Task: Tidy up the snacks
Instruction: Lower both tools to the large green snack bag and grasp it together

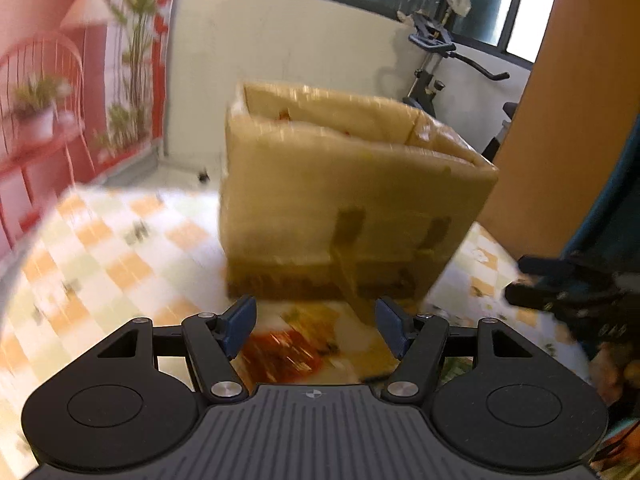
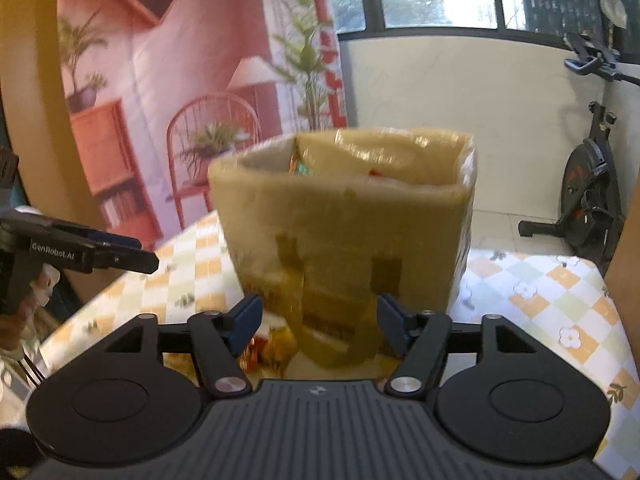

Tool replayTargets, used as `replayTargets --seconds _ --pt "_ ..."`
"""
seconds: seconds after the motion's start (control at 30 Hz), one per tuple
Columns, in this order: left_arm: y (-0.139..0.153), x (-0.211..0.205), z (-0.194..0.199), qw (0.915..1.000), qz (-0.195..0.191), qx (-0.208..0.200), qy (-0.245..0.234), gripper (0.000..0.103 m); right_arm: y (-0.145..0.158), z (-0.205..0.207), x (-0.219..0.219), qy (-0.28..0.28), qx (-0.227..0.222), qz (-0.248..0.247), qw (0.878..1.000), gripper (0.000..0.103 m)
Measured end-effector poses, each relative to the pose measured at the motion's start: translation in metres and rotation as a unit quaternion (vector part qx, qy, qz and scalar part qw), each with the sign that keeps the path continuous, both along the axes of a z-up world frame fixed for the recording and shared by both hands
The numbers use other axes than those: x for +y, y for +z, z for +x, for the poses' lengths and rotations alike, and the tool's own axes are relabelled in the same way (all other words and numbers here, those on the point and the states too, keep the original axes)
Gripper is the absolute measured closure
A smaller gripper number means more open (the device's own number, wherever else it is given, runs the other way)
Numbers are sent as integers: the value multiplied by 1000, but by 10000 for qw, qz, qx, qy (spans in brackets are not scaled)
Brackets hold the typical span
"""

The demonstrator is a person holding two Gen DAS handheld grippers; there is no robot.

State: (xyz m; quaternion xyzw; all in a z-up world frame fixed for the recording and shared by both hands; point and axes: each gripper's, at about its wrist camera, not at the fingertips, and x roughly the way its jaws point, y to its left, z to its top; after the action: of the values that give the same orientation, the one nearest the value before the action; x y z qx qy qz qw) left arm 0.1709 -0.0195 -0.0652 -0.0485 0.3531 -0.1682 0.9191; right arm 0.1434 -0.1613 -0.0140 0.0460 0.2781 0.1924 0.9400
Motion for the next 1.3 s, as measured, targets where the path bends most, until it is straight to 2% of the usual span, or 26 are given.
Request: replayTargets --seconds 0.07,0.2,0.5,0.87,1.03,1.1,1.3 --pt "-11 -3 -2 9997 -177 187 2 35 -9 -4 2 46 100 -94 9999 35" --pt "-27 -12 -9 9991 -234 352 -9 34 -25 -14 2 115 362 -268 9989 34" --pt "-56 -46 -24 9960 -180 696 -537 34 -47 -41 -19 198 829 -629 9944 35" --pt "-73 -52 -22 9928 -294 1006 -587 34 -87 -52 -14 682 1408 -1275 9794 34" --pt "-73 -53 -18 9926 -292 1050 -540 34 -95 -42 -7 614 1379 -869 9847 37" --pt "-75 -53 -15 9922 -295 1086 -535 34 -96 -37 -6 573 1357 -731 9864 43" --pt "-81 -63 -8 9903 -229 1178 -696 34 -101 -22 -4 245 1386 -208 9898 44"
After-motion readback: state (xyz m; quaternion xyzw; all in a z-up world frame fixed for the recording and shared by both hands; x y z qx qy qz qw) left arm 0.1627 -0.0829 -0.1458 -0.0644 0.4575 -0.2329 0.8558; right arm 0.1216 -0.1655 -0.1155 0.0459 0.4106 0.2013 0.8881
